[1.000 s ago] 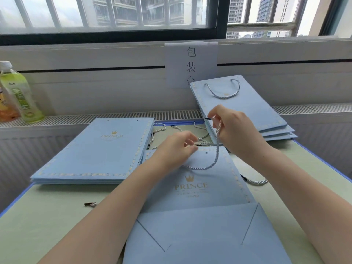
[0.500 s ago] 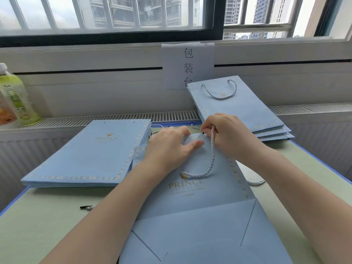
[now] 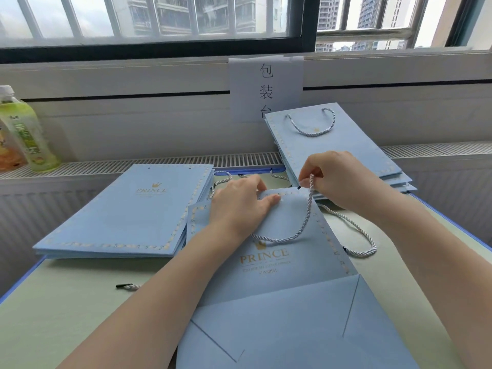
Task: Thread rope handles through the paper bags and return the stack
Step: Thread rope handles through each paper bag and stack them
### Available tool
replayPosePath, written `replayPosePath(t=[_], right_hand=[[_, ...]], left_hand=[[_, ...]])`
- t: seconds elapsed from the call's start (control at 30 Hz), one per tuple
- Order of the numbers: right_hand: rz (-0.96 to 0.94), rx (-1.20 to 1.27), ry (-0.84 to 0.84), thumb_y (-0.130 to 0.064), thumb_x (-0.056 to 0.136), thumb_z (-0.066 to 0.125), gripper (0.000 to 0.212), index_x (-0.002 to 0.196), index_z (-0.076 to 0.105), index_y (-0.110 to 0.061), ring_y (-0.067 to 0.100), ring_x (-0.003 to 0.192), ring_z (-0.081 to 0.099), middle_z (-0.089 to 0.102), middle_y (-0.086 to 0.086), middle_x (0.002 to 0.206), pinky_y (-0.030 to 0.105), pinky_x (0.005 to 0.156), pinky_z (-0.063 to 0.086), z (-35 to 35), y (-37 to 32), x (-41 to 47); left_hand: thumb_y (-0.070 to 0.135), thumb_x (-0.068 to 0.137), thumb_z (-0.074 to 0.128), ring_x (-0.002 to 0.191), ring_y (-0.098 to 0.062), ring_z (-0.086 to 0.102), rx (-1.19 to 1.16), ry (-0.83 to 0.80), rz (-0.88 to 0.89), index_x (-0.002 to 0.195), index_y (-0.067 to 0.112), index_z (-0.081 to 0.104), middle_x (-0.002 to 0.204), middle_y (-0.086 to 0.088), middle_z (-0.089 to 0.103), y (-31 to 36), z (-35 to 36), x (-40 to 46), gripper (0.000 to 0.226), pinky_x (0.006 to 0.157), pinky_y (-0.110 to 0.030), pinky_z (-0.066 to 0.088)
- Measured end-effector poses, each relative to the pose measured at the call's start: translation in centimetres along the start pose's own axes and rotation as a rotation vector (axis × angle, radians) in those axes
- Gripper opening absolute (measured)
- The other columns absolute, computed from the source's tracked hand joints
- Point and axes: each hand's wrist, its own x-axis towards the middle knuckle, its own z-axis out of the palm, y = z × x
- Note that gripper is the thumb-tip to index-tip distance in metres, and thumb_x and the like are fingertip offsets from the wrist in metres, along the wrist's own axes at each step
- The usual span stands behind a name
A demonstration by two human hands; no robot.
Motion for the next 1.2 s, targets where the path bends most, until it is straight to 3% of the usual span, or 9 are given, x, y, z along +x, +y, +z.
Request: replayPosePath(t=[0.17, 0.37, 0.53, 0.67, 0.77, 0.83, 0.93, 1.07, 1.2], right_hand=[[-0.090, 0.057, -0.025, -0.002, 0.083, 0.061, 0.012, 0.086, 0.071, -0.008, 0.012, 0.071, 0.054, 0.059, -0.008, 0.070, 0.023, 0.067, 0.043, 1.5, -0.7, -0.2], [-0.169, 0.048, -0.029, 0.001, 0.084, 0.059, 0.016, 0.086, 0.070, -0.010, -0.005, 0.063, 0.046, 0.054, -0.012, 0.072, 0.006, 0.059, 0.033, 2.2, -1.1, 0.0], [-0.179, -0.026, -0.051, 0.000, 0.086, 0.056, 0.017, 0.089, 0.070, -0.009, 0.009, 0.071, 0.044, 0.059, -0.002, 0.083, 0.021, 0.068, 0.036, 2.4, -1.0, 0.0], [-0.179, -0.078, -0.053, 0.001, 0.087, 0.052, 0.021, 0.094, 0.068, -0.009, 0.012, 0.078, 0.043, 0.053, -0.003, 0.086, 0.024, 0.071, 0.037, 2.4, -1.0, 0.1], [-0.200, -0.045, -0.062, -0.004, 0.087, 0.058, 0.015, 0.094, 0.071, -0.009, 0.015, 0.077, 0.049, 0.061, 0.002, 0.085, 0.023, 0.070, 0.039, 2.8, -1.0, 0.1], [-0.176, 0.053, -0.066, -0.009, 0.087, 0.063, 0.012, 0.093, 0.073, -0.010, 0.008, 0.066, 0.048, 0.058, -0.007, 0.072, 0.012, 0.062, 0.035, 2.6, -0.9, 0.1], [-0.163, 0.114, -0.059, 0.000, 0.085, 0.061, 0.019, 0.089, 0.074, -0.012, -0.006, 0.062, 0.051, 0.050, -0.022, 0.064, 0.004, 0.060, 0.034, 2.3, -0.6, 0.1], [-0.137, 0.164, -0.002, -0.008, 0.082, 0.069, 0.009, 0.084, 0.071, -0.017, 0.000, 0.071, 0.048, 0.055, -0.005, 0.080, 0.006, 0.064, 0.033, 2.5, -0.3, 0.1], [-0.084, 0.193, 0.016, -0.013, 0.080, 0.071, 0.015, 0.081, 0.058, -0.021, 0.002, 0.070, 0.046, 0.055, -0.006, 0.083, 0.009, 0.061, 0.033, 2.3, -0.4, 0.1]], left_hand=[[0.040, 0.093, 0.051, 0.112, -0.019, 0.051, -0.036, 0.033, -0.002, 0.107, 0.022, 0.062, 0.111, 0.001, 0.064, 0.0, 0.1, 0.1, 0.025, 0.090, -0.034, 0.037], [0.038, 0.094, 0.051, 0.112, -0.019, 0.050, -0.046, 0.055, 0.005, 0.106, 0.021, 0.063, 0.109, 0.001, 0.065, -0.1, 0.2, 0.0, 0.023, 0.089, -0.034, 0.036], [0.038, 0.093, 0.053, 0.108, -0.020, 0.052, -0.039, 0.077, 0.017, 0.105, 0.021, 0.062, 0.106, 0.000, 0.066, -0.1, 0.2, -0.1, 0.023, 0.087, -0.034, 0.037], [0.037, 0.093, 0.054, 0.108, -0.020, 0.051, -0.059, 0.122, 0.031, 0.104, 0.021, 0.061, 0.104, 0.000, 0.065, 0.2, 0.1, -0.2, 0.021, 0.084, -0.033, 0.035], [0.038, 0.093, 0.054, 0.106, -0.019, 0.051, -0.009, 0.158, 0.060, 0.105, 0.021, 0.061, 0.102, 0.001, 0.065, 0.3, 0.2, -0.2, 0.023, 0.082, -0.030, 0.033], [0.039, 0.093, 0.053, 0.106, -0.019, 0.051, 0.008, 0.164, 0.061, 0.105, 0.020, 0.061, 0.102, 0.001, 0.065, 0.1, 0.3, -0.2, 0.023, 0.081, -0.030, 0.033], [0.037, 0.093, 0.054, 0.105, -0.019, 0.051, -0.029, 0.165, 0.044, 0.104, 0.020, 0.061, 0.102, 0.000, 0.065, -0.1, 0.2, -0.1, 0.022, 0.080, -0.030, 0.033], [0.036, 0.092, 0.056, 0.102, -0.019, 0.052, -0.040, 0.203, 0.075, 0.101, 0.019, 0.062, 0.099, 0.000, 0.065, 0.1, 0.1, -0.1, 0.020, 0.082, -0.031, 0.036], [0.036, 0.092, 0.055, 0.101, -0.019, 0.052, -0.042, 0.239, 0.086, 0.100, 0.019, 0.062, 0.098, 0.000, 0.064, 0.2, -0.1, -0.1, 0.020, 0.083, -0.033, 0.037]])
